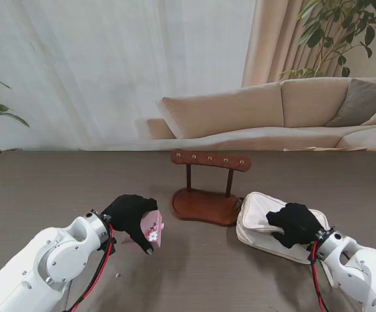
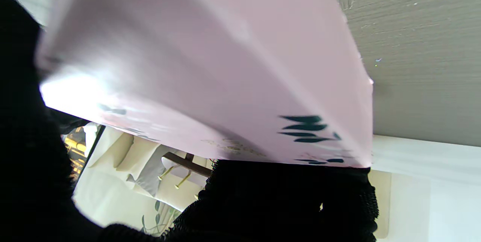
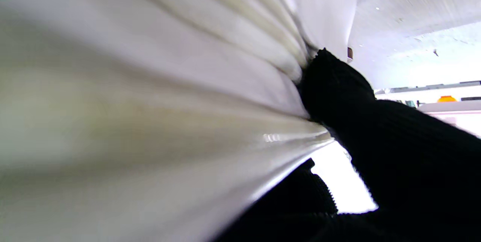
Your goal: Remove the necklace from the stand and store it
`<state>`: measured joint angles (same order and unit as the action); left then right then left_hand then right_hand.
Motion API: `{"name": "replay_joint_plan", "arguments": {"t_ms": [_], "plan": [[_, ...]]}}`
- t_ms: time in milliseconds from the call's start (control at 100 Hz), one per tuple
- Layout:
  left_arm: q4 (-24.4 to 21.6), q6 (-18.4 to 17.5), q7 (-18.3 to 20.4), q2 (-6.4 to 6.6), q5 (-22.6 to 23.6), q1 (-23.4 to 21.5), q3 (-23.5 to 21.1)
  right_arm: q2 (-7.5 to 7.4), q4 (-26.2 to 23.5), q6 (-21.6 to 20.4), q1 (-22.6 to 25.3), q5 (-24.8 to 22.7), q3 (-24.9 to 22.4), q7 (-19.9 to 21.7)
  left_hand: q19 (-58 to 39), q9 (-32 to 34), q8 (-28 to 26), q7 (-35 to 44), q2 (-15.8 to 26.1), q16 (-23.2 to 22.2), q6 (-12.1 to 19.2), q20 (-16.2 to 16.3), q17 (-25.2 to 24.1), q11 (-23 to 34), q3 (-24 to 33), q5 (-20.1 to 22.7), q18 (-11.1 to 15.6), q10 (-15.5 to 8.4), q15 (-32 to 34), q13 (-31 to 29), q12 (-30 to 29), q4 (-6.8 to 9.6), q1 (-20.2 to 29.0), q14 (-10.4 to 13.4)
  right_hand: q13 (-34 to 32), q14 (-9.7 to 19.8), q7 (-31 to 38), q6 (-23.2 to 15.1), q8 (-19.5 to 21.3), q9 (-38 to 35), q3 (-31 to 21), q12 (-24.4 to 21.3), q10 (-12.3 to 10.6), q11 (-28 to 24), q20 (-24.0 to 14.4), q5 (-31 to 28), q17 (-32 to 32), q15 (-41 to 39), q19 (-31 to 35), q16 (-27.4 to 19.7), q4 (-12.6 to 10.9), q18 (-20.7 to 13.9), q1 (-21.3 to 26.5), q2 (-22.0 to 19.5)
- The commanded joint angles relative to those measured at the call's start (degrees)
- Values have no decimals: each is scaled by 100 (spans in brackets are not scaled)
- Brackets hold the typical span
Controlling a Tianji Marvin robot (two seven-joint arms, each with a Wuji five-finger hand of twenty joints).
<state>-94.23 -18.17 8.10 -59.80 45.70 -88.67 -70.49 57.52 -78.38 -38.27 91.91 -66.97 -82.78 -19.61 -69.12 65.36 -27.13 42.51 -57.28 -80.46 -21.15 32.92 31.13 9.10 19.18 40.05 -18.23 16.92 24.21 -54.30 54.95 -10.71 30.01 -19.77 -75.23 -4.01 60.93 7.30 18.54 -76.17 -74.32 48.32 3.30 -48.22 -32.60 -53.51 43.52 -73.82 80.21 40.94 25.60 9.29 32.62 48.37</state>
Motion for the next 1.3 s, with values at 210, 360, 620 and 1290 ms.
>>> {"name": "replay_joint_plan", "arguments": {"t_ms": [210, 360, 620, 1290], "plan": [[-102, -27, 99, -2, 41, -80, -98, 173, -348, -278, 283, 248, 74, 297, -99, 688, -544, 3836, 1051, -223, 997, 86, 0, 792, 3613, 427, 213, -812, 920, -374, 290, 41, 2616, -62, -31, 509, 981, -2300, 282, -297, -1073, 55, -382, 110, -183, -543, 1130, 169, 10, 38, -513, -35, 425, -541], [-126, -31, 115, 2, 50, -105, -124, 185, -464, -317, 374, 303, -63, 396, -98, 685, -544, 3836, 1052, -225, 996, 85, 2, 792, 3612, 431, 209, -808, 922, -375, 290, 42, 2618, -60, -31, 476, 983, -2280, 274, -294, -1069, 53, -383, 107, -194, -535, 1123, 168, 2, 38, -509, -28, 435, -539], [-146, -40, 162, 10, 65, -90, -139, 190, -489, -539, 516, 359, -452, 532, -97, 688, -547, 3836, 1056, -212, 991, 84, 0, 792, 3609, 431, 203, -806, 909, -372, 288, 43, 2618, -80, -29, 470, 985, -2262, 261, -274, -1049, 51, -366, 105, -203, -532, 1087, 182, -26, 34, -507, -41, 445, -559], [-151, -25, 173, 11, 93, -32, -107, 378, -811, -1183, 876, 1540, -497, 1175, -97, 686, -551, 3835, 1060, -208, 1001, 83, 4, 791, 3606, 421, 215, -821, 912, -373, 288, 42, 2614, -51, -23, 368, 980, -2155, 206, -203, -1005, -10, -294, 88, -217, -505, 1010, 305, -106, -7, -506, -60, 509, -573]]}}
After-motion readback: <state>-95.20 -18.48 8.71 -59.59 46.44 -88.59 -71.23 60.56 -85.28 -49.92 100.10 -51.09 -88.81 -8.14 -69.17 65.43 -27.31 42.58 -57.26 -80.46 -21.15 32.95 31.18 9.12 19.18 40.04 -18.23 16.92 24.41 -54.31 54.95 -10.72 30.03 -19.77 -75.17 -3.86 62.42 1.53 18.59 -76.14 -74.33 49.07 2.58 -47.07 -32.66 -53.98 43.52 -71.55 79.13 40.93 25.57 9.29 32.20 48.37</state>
